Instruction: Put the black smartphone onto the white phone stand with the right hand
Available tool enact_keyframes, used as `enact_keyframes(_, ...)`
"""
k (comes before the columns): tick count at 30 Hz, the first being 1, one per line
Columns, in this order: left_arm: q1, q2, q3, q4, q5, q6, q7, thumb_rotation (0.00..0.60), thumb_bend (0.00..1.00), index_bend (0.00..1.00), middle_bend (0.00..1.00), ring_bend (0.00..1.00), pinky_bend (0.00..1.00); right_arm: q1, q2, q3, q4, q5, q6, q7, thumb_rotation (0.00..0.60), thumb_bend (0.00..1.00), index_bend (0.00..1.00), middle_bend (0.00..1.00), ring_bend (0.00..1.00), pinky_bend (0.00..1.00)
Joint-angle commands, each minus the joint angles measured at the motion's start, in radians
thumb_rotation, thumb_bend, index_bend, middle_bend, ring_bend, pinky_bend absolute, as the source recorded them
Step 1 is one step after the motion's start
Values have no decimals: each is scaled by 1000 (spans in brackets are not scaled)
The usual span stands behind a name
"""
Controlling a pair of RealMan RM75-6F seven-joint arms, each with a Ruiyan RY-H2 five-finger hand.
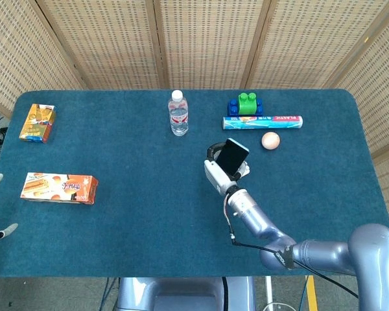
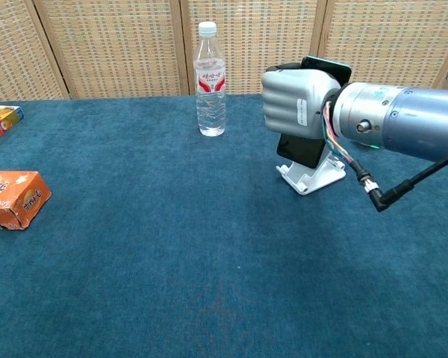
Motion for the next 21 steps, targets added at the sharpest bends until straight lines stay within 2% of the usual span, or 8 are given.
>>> enact_keyframes(1, 1, -2, 1, 6, -1, 0, -3, 600, 0, 0, 0, 0, 0, 12, -12, -25, 9, 1, 14, 11, 600, 440, 490, 549, 511, 418)
enact_keyframes(11, 0, -5, 2, 19, -2, -3, -10, 600, 0, 0, 0, 0, 0, 27, -67, -78, 52, 25, 79, 1, 600, 440, 490, 553, 562, 418)
enact_keyframes(21, 1, -6, 3, 26, 0, 0, -17, 600, 0, 0, 0, 0, 0, 40, -112, -87, 40, 107, 149, -24, 600, 440, 490, 558, 588, 418)
